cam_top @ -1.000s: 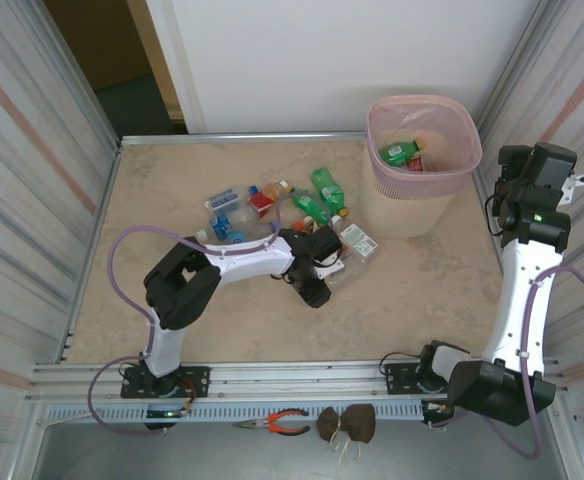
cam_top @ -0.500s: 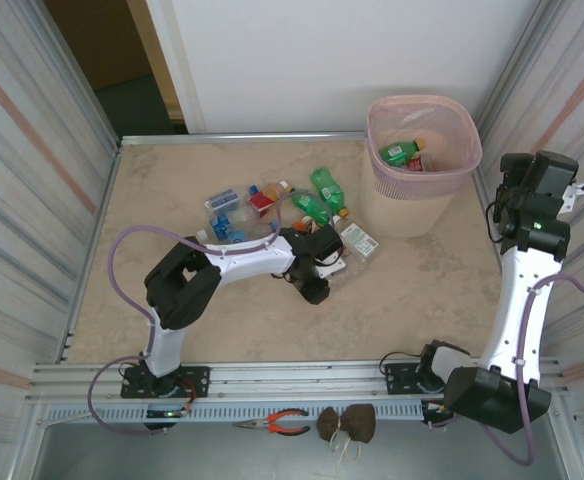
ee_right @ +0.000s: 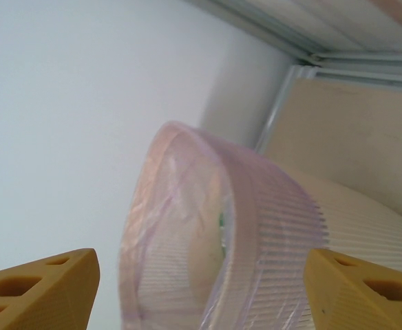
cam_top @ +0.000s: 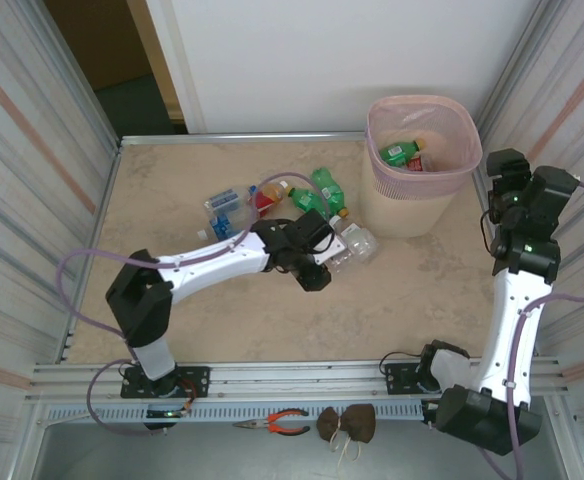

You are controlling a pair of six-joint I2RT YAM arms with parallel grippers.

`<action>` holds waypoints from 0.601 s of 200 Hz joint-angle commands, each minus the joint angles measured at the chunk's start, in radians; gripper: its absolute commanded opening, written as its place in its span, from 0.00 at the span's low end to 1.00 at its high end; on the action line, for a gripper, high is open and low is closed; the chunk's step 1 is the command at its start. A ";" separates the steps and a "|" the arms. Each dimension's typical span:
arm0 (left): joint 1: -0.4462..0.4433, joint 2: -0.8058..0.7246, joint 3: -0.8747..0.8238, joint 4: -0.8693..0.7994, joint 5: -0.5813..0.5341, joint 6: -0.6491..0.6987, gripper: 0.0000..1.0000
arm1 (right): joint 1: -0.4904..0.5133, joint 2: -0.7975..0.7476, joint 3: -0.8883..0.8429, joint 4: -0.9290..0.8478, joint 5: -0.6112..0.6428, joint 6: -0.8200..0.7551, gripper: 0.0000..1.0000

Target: Put the plastic bottles in the bin

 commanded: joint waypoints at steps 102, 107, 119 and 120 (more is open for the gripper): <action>0.070 -0.392 -0.133 0.483 0.338 -0.036 0.27 | 0.129 -0.103 -0.068 0.558 -0.531 -0.251 0.83; 0.071 -0.405 -0.138 0.506 0.355 -0.037 0.27 | 0.147 -0.108 -0.068 0.578 -0.548 -0.263 0.84; 0.071 -0.435 -0.146 0.557 0.388 -0.038 0.27 | 0.203 -0.120 -0.067 0.618 -0.579 -0.302 0.85; 0.071 -0.436 -0.148 0.563 0.391 -0.038 0.27 | 0.208 -0.120 -0.067 0.621 -0.580 -0.306 0.85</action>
